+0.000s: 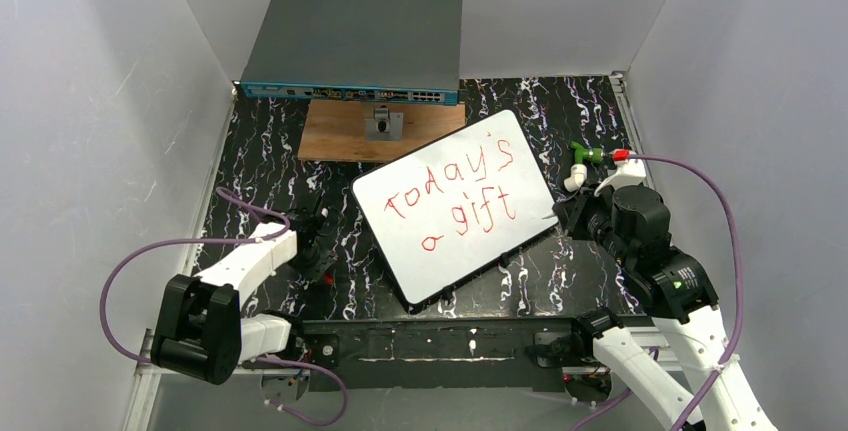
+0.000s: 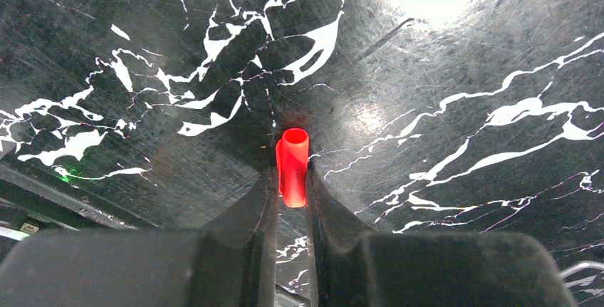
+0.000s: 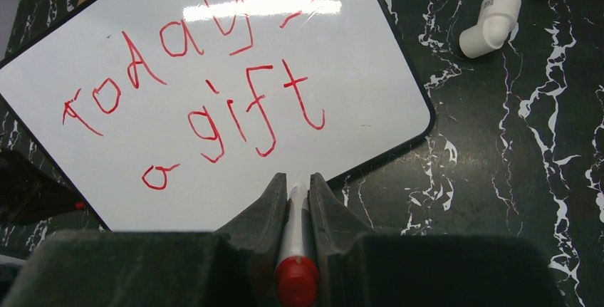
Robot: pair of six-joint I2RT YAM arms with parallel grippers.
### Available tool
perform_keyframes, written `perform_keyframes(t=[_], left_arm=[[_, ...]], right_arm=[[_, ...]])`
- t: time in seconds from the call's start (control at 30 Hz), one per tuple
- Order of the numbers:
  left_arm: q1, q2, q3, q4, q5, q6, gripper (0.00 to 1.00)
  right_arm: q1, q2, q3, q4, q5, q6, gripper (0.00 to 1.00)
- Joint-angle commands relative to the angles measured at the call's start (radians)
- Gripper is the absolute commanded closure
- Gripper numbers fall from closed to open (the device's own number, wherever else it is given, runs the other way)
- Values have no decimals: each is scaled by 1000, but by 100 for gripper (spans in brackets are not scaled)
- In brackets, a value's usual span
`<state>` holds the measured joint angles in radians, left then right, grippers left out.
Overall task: Write a sentence on the whiteboard
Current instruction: Pick up the pen cap from the center of the board.
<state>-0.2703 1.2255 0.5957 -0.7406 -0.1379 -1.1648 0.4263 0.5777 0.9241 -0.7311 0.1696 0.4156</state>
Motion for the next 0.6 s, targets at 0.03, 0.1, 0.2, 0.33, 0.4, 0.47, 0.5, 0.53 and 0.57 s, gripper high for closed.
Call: perform_keyframes(t=[0.03,0.1,0.2,0.33,0.4,0.47,0.5,0.53,0.57], left_arm=[[4,14,9,-15,-19,75,100],[4,16,33,-32,0,143,100],[4,12,75,-61,38,280,100],[4,-44,110,-76,132,457,100],[3,-115,108,-35,249,506,100],[4,-179,118,-24,304,522,100],[5,-198,136,-53,291,524,100],[4,-209,157,-96,266,528,100],[6,-215,187,-151,238,533,100]], right_arm=[[-3,-3,7,42,-2,-8,99],[-3,-5,10,44,-4,-7,99],[-3,-4,24,49,-6,10,99],[-3,4,53,52,-19,38,99],[-3,5,63,53,-31,52,99],[-2,5,69,52,-41,63,99],[-3,5,72,52,-45,67,99],[-2,1,74,52,-48,67,99],[-2,-3,76,51,-50,69,99]])
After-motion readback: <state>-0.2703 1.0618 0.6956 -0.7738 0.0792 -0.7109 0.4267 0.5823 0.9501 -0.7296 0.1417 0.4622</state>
